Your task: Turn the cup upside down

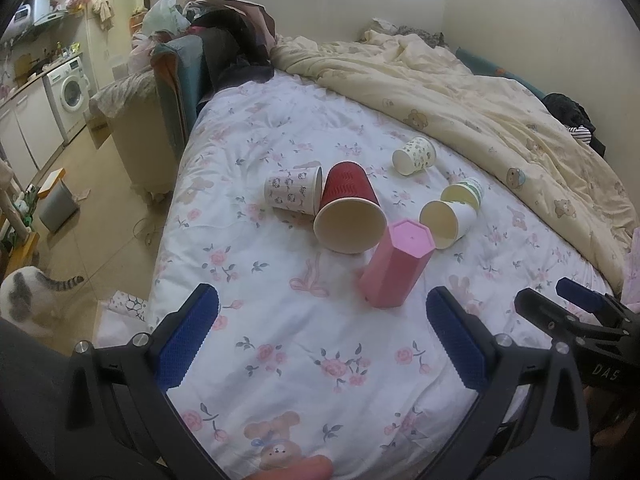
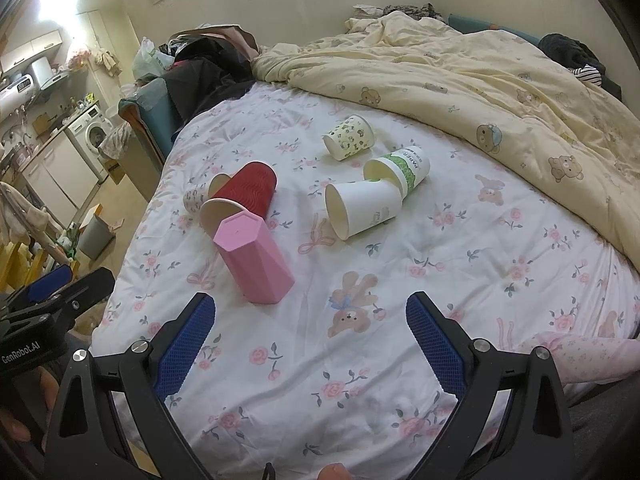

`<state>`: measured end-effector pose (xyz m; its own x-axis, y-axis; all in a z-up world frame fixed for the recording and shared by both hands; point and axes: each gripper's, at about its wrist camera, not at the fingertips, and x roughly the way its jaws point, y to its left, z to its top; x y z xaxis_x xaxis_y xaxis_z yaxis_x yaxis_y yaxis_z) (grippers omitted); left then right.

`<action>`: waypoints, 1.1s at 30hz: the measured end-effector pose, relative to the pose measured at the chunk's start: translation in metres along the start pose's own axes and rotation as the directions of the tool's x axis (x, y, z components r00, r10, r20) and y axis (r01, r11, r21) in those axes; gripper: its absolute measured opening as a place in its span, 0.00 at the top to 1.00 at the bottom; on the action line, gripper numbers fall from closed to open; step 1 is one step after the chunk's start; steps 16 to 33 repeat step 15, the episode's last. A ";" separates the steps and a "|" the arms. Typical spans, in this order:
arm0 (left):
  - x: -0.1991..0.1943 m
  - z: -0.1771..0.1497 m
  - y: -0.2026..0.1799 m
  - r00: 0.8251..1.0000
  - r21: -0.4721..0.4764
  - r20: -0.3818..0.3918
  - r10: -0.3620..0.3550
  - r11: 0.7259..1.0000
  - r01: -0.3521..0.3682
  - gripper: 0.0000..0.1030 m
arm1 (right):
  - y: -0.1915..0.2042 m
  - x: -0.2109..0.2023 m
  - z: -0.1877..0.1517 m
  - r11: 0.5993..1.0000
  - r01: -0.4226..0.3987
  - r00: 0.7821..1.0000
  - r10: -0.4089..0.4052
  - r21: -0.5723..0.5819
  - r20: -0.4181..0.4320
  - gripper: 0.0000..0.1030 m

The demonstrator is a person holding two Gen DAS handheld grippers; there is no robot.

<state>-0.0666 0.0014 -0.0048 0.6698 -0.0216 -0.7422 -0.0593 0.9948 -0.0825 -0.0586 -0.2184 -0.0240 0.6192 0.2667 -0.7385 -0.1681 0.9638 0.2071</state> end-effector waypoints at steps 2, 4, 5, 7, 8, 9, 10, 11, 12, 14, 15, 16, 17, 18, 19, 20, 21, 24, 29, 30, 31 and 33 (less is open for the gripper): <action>0.001 0.000 0.000 1.000 -0.001 -0.002 0.000 1.000 0.000 0.00 | 0.000 0.000 0.000 1.000 0.000 1.000 0.000 -0.001 -0.001 0.04; 0.001 -0.001 0.000 1.000 -0.004 -0.004 0.000 1.000 0.000 0.00 | 0.000 0.001 -0.001 1.000 0.000 1.000 0.000 -0.001 0.000 0.04; 0.001 -0.001 0.000 1.000 -0.002 -0.004 0.000 1.000 0.000 0.01 | 0.001 0.001 -0.001 1.000 -0.001 1.000 0.001 -0.001 0.000 0.04; 0.001 -0.001 0.000 1.000 -0.003 -0.005 0.000 1.000 0.000 0.00 | 0.001 0.001 -0.002 1.000 -0.001 1.000 0.001 -0.002 -0.001 0.04; 0.002 -0.001 0.000 1.000 -0.003 -0.006 0.000 1.000 0.000 0.00 | 0.001 0.001 -0.002 1.000 -0.001 1.000 0.001 -0.002 -0.001 0.04; 0.002 -0.001 0.000 1.000 -0.004 -0.008 0.001 1.000 -0.001 0.00 | 0.001 0.001 -0.002 1.000 -0.001 1.000 0.001 -0.002 -0.001 0.04; 0.002 -0.002 0.000 1.000 -0.005 -0.009 0.002 1.000 -0.002 0.00 | 0.001 0.001 -0.002 1.000 -0.001 1.000 0.001 -0.001 -0.002 0.04; 0.003 -0.002 0.000 1.000 -0.005 -0.011 0.003 1.000 -0.003 0.00 | 0.001 0.001 -0.002 1.000 -0.001 1.000 0.001 -0.001 -0.001 0.04; 0.003 -0.002 0.000 1.000 -0.006 -0.013 0.004 1.000 -0.004 0.00 | 0.001 0.001 -0.001 1.000 -0.001 1.000 0.001 -0.001 -0.001 0.04; 0.004 -0.004 0.000 1.000 -0.009 -0.016 0.007 1.000 -0.007 0.00 | 0.002 0.002 -0.002 1.000 -0.003 1.000 0.003 0.000 -0.004 0.04; 0.004 -0.004 0.000 1.000 -0.011 -0.018 0.011 1.000 -0.011 0.00 | 0.002 0.002 -0.002 1.000 -0.004 1.000 0.004 0.000 -0.005 0.04; 0.004 -0.004 0.000 1.000 -0.011 -0.018 0.011 1.000 -0.011 0.00 | 0.002 0.002 -0.002 1.000 -0.004 1.000 0.004 0.000 -0.005 0.04; 0.004 -0.004 0.000 1.000 -0.011 -0.018 0.011 1.000 -0.011 0.00 | 0.002 0.002 -0.002 1.000 -0.004 1.000 0.004 0.000 -0.005 0.04; 0.004 -0.004 0.000 1.000 -0.011 -0.018 0.011 1.000 -0.011 0.00 | 0.002 0.002 -0.002 1.000 -0.004 1.000 0.004 0.000 -0.005 0.04; 0.004 -0.004 0.000 1.000 -0.011 -0.018 0.011 1.000 -0.011 0.00 | 0.002 0.002 -0.002 1.000 -0.004 1.000 0.004 0.000 -0.005 0.04; 0.004 -0.004 0.000 1.000 -0.011 -0.018 0.011 1.000 -0.011 0.00 | 0.002 0.002 -0.002 1.000 -0.004 1.000 0.004 0.000 -0.005 0.04; 0.004 -0.004 0.000 1.000 -0.011 -0.018 0.011 1.000 -0.011 0.00 | 0.002 0.002 -0.002 1.000 -0.004 1.000 0.004 0.000 -0.005 0.04; 0.004 -0.004 0.000 1.000 -0.011 -0.018 0.011 1.000 -0.011 0.00 | 0.002 0.002 -0.002 1.000 -0.004 1.000 0.004 0.000 -0.005 0.04; 0.004 -0.004 0.000 1.000 -0.011 -0.018 0.011 1.000 -0.011 0.00 | 0.002 0.002 -0.002 1.000 -0.004 1.000 0.004 0.000 -0.005 0.04; 0.004 -0.004 0.000 1.000 -0.011 -0.018 0.011 1.000 -0.011 0.00 | 0.002 0.002 -0.002 1.000 -0.004 1.000 0.004 0.000 -0.005 0.04; 0.004 -0.004 0.000 1.000 -0.011 -0.018 0.011 1.000 -0.011 0.00 | 0.002 0.002 -0.002 1.000 -0.004 1.000 0.004 0.000 -0.005 0.04; 0.004 -0.004 0.000 1.000 -0.011 -0.018 0.011 1.000 -0.011 0.00 | 0.002 0.002 -0.002 1.000 -0.004 1.000 0.004 0.000 -0.005 0.04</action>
